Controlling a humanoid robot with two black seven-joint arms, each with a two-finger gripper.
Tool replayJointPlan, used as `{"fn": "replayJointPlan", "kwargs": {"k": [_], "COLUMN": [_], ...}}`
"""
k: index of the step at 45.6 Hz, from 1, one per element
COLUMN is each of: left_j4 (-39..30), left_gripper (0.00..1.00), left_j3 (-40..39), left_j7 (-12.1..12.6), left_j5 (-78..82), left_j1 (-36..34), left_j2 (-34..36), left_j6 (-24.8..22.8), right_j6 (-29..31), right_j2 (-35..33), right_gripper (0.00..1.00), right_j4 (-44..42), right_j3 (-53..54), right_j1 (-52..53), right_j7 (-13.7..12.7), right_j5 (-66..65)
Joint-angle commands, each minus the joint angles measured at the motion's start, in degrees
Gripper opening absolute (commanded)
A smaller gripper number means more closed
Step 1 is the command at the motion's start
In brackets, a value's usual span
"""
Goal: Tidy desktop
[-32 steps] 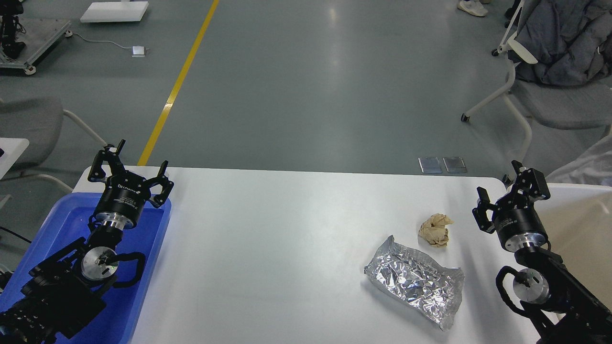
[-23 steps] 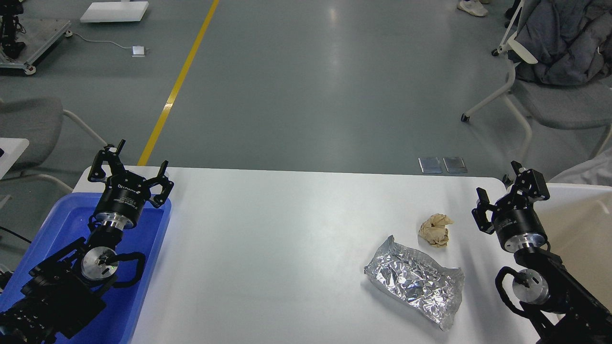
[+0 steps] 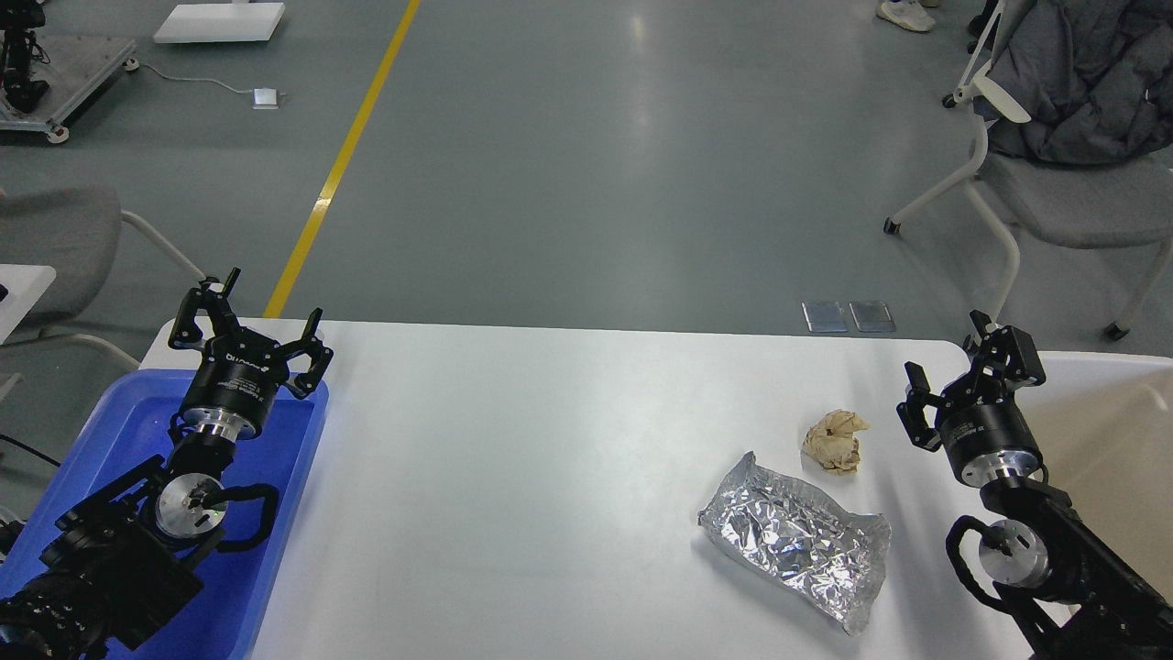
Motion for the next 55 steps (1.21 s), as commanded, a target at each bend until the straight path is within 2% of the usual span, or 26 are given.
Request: {"fn": "replayJointPlan", "kwargs": {"k": [1,11,14,16,19,21,25,38,47,51,55], "left_j4": [-0.03,-0.03,-0.03,-0.03,-0.03,-0.03,-0.03,-0.03,0.06,0.06,-0.03], "left_gripper": [1.00,1.00,1.00,1.00,1.00,1.00,1.00,1.00,1.00,1.00,1.00], "left_j3": [-0.07,0.02,-0.07,0.02,-0.07,0.02,0.02,0.02,0.02,0.02,0.02], "left_j7": [0.00,0.00,0.00,0.00,0.00,0.00,0.00,0.00,0.00,0.00,0.00], "left_j5": [0.00,0.00,0.00,0.00,0.00,0.00,0.00,0.00,0.00,0.00,0.00], "left_j1": [0.01,0.01,0.01,0.01,-0.08,-0.08,0.01,0.01,0.01,-0.08,-0.08], "left_j2": [-0.02,-0.02,0.07,0.07,0.07,-0.02,-0.02,-0.02,-0.02,0.07,0.07], "left_j6": [0.01,0.01,0.01,0.01,0.01,0.01,0.01,0.01,0.01,0.01,0.01], "right_j6": [-0.21,0.14,-0.21,-0.21,-0.21,-0.38,-0.91,-0.39,-2.23,-5.21,-5.75], "right_j2": [0.00,-0.27,-0.35,-0.79,-2.28,-3.25,-5.53,-16.96,-22.06,-22.59,-24.08], "right_gripper": [1.00,1.00,1.00,1.00,1.00,1.00,1.00,1.00,0.99,0.99,1.00], "right_j4": [0.19,0.72,1.94,4.05,7.65,9.41,10.21,10.47,10.65,10.74,13.10], "right_j3": [-0.77,-0.69,-0.86,-0.86,-1.47,-2.70,-6.30,-22.56,-45.75,-51.56,-56.67], "right_j1": [0.22,-0.05,-0.13,-0.31,-0.57,-0.58,0.65,9.96,23.06,26.05,28.51], "right_j7": [-0.09,-0.09,-1.23,-3.15,-8.42,-10.71,-12.04,-12.31,-12.48,-12.48,-12.39], "right_j5": [0.07,0.07,0.25,0.51,0.42,0.34,0.07,-2.12,-16.35,-19.35,-22.51]}}
